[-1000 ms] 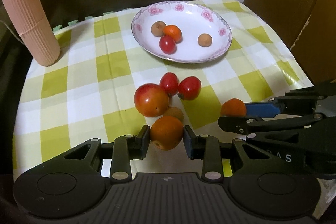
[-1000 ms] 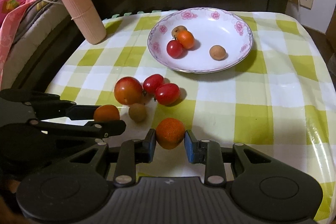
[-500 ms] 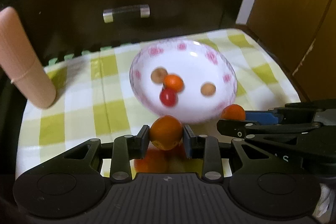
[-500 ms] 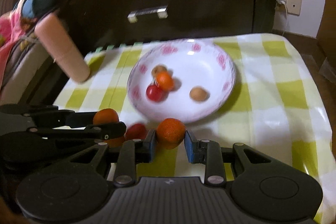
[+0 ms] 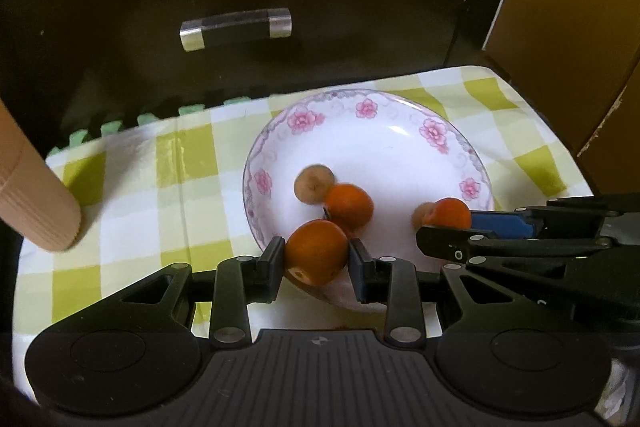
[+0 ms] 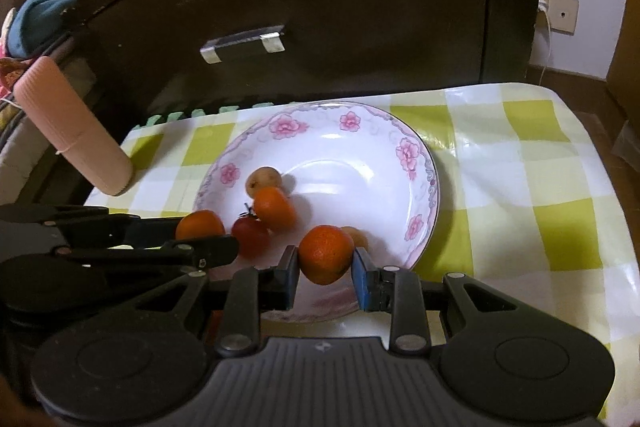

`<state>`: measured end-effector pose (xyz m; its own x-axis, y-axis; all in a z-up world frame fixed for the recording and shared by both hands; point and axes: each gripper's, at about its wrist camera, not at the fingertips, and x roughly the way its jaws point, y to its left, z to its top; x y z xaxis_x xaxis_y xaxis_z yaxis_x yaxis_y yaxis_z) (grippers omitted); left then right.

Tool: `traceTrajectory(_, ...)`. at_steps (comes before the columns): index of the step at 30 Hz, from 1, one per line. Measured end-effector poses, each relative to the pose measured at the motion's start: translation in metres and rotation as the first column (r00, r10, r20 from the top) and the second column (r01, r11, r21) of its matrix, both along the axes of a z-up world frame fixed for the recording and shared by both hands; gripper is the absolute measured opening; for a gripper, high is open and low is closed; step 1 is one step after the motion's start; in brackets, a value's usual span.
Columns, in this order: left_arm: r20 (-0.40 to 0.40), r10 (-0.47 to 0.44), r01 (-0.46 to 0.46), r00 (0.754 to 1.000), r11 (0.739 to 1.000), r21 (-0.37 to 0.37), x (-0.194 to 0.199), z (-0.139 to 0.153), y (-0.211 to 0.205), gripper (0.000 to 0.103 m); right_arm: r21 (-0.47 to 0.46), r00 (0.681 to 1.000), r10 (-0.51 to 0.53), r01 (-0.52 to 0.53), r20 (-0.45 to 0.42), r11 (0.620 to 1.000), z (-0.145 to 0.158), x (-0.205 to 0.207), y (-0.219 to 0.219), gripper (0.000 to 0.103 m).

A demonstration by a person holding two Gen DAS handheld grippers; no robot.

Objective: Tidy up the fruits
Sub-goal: 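Carry both tangerines over the bowl and open both tools to drop them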

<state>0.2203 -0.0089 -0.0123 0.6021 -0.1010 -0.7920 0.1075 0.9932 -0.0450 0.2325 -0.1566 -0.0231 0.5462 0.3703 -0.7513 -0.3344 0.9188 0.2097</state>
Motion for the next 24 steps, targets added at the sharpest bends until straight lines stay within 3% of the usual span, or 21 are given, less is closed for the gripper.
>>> traceTrajectory(9,-0.01,0.02,-0.02,1.0,0.999,-0.039,0.008,-0.001,0.006,0.041,0.046,1.0,-0.005,0.004,0.011,0.999,-0.003,0.013,-0.002,0.029)
traceTrajectory(24,0.011,0.058,-0.057,0.998,0.997,-0.056,0.01,0.006,0.012,0.053,0.079,0.999,-0.024,0.022,0.024,0.997,0.004,0.014,-0.006,0.033)
